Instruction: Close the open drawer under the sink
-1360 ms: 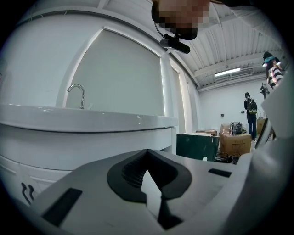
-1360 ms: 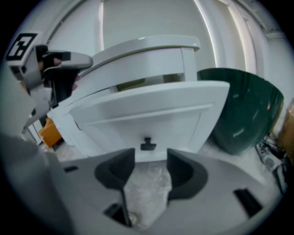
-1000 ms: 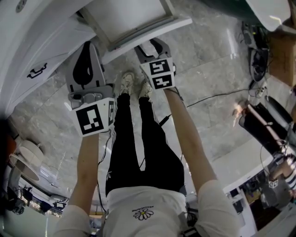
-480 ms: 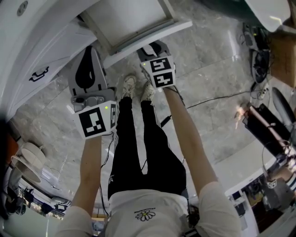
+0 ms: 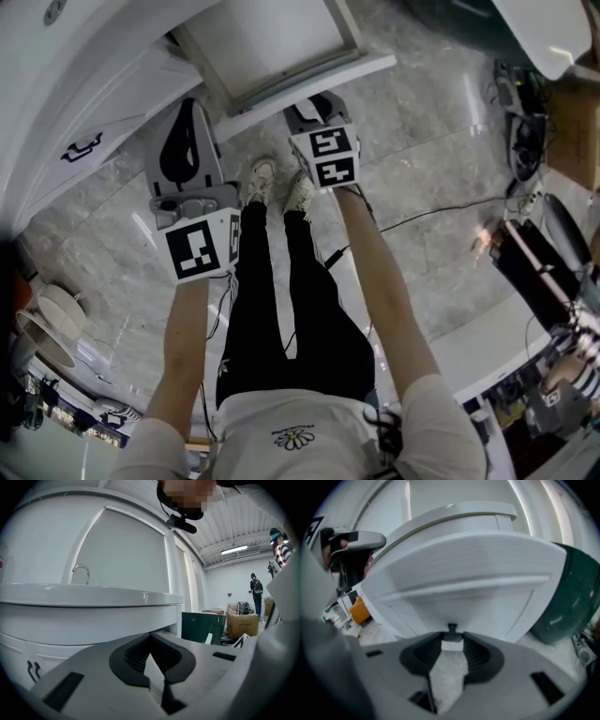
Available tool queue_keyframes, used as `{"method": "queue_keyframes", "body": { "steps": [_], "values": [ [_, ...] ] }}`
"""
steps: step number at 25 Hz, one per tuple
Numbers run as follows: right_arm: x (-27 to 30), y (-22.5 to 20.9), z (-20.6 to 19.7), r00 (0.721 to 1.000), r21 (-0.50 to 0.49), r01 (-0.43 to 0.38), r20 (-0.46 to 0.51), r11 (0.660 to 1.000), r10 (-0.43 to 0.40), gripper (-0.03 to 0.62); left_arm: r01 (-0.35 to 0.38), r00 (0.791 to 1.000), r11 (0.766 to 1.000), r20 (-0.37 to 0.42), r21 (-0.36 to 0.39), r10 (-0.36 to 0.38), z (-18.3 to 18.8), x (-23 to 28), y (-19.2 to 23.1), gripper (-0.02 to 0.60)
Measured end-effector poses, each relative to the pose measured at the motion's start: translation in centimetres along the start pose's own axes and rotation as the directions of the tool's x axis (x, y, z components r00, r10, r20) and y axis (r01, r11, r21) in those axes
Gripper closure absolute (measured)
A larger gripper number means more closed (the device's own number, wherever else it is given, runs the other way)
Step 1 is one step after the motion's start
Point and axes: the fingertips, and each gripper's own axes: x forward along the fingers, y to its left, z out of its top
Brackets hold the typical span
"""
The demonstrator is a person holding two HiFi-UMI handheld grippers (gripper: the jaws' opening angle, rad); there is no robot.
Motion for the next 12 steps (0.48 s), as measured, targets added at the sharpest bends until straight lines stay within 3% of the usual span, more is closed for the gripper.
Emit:
{"method": "queue_keyframes", "body": {
  "steps": [12],
  "values": [
    [-0.4, 0.1, 0.4, 1.0, 0.003, 0.009, 0.007, 1.0, -0.009, 0.434, -0.037, 0.999, 0.999, -0.001, -0.004, 0.037, -0.4, -0.2, 1.4, 0.567]
  ]
}}
